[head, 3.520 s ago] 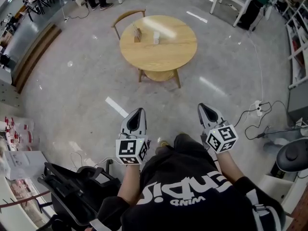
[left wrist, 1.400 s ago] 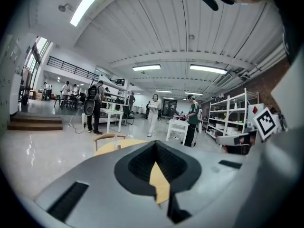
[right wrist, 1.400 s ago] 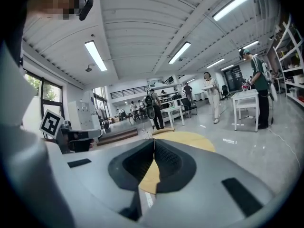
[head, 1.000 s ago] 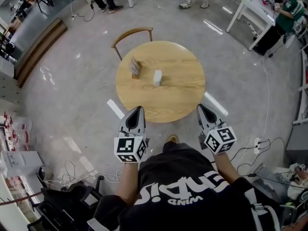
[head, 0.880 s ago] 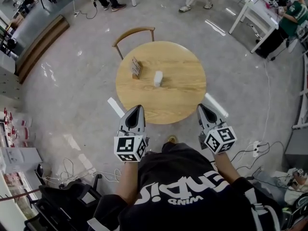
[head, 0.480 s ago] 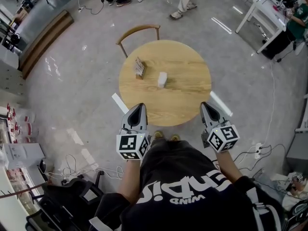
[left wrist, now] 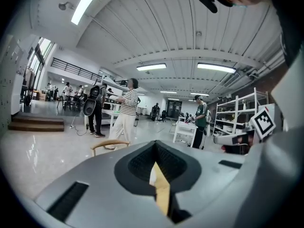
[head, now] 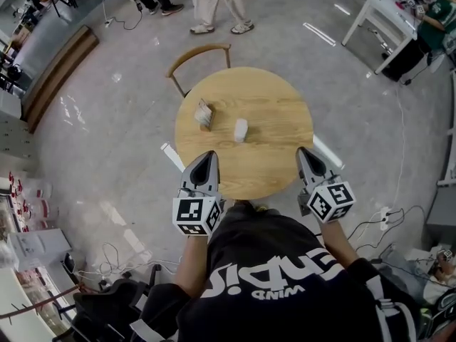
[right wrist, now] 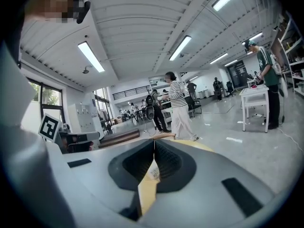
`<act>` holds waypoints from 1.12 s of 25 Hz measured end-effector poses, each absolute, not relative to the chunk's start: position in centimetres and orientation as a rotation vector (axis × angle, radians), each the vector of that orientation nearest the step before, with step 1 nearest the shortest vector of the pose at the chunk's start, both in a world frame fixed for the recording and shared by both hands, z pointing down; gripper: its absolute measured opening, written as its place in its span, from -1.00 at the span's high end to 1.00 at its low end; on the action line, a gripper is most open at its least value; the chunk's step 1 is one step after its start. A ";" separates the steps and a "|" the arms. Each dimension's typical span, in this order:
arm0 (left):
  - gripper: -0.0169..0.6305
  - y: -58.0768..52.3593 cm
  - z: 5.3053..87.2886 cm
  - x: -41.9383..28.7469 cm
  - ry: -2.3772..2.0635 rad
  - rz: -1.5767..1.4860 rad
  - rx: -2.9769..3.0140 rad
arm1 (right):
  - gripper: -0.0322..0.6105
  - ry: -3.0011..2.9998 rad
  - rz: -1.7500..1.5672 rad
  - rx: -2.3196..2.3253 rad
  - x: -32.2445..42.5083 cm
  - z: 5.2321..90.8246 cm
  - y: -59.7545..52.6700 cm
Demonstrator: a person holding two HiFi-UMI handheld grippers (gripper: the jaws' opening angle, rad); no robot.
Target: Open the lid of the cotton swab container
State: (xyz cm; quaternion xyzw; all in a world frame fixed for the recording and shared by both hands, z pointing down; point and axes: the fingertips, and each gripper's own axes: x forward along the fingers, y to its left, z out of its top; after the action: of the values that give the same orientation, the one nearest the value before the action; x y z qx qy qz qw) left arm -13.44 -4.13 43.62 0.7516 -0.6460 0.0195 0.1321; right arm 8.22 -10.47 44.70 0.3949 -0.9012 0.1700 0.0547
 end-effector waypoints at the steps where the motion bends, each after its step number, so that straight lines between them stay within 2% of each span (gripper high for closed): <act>1: 0.92 -4.6 43.6 -13.7 -1.869 0.059 2.187 | 0.89 -2.735 0.516 1.208 8.0 44.7 -10.8; 16: 0.91 -8.8 44.1 -14.6 -1.804 0.098 2.240 | 0.89 -2.717 0.536 1.270 6.8 44.9 -14.1; 28: 0.52 -10.5 44.4 -14.2 -1.820 0.062 2.192 | 0.89 -2.734 0.534 1.204 7.1 44.8 -16.7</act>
State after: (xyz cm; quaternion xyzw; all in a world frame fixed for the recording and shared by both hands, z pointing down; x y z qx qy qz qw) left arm -14.18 -10.45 44.36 0.7611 -0.6318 0.0215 0.1455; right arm 7.09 -16.71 44.82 0.3962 -0.8996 0.1759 0.0535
